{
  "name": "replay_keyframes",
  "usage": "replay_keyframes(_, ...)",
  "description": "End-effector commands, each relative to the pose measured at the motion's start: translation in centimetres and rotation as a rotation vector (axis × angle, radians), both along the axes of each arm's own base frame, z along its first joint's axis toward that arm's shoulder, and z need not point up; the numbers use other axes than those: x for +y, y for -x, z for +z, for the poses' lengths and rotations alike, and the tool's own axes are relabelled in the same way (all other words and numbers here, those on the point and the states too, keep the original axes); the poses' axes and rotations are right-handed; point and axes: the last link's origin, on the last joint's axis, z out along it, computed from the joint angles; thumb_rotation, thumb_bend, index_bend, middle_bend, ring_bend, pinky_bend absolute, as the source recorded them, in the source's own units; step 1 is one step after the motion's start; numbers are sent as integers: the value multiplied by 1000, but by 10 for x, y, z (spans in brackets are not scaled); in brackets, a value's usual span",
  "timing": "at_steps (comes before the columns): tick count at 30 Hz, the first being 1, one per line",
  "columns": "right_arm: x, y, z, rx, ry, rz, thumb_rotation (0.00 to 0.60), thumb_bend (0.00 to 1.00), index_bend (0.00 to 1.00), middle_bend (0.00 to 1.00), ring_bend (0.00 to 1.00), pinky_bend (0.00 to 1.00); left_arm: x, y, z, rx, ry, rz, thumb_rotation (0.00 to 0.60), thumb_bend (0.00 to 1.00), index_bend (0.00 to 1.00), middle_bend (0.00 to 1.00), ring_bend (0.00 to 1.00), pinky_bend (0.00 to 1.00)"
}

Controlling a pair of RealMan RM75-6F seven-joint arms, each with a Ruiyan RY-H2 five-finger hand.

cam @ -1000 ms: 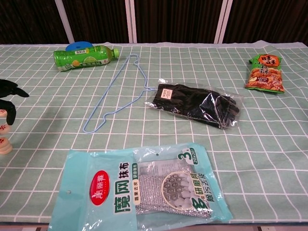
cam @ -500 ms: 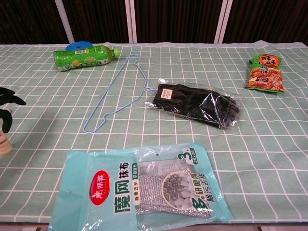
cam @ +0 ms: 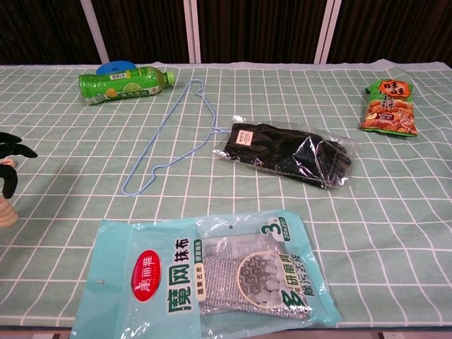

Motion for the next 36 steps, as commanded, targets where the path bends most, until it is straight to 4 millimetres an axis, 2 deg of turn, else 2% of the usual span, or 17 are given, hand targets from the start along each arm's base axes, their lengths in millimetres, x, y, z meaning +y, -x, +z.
replay_keyframes(1, 0, 0, 0, 0, 0, 0, 600, 204, 69, 51, 33, 0, 0, 0, 0, -1, -1, -2, 600, 333, 457, 115, 0, 76)
replay_keyframes(25, 0, 0, 0, 1, 5, -5, 600, 205, 69, 50, 33, 0, 0, -1, 8, -6, -31, -9, 600, 333, 413, 114, 0, 76)
replay_keyframes(31, 0, 0, 0, 2, 3, -4, 600, 205, 69, 51, 33, 0, 13, 2, 24, -21, -93, 15, 600, 332, 405, 113, 0, 76)
replay_keyframes(36, 0, 0, -1, 3, 1, -4, 600, 205, 69, 50, 33, 0, 36, 12, 31, -14, -123, 68, 600, 332, 403, 112, 0, 76)
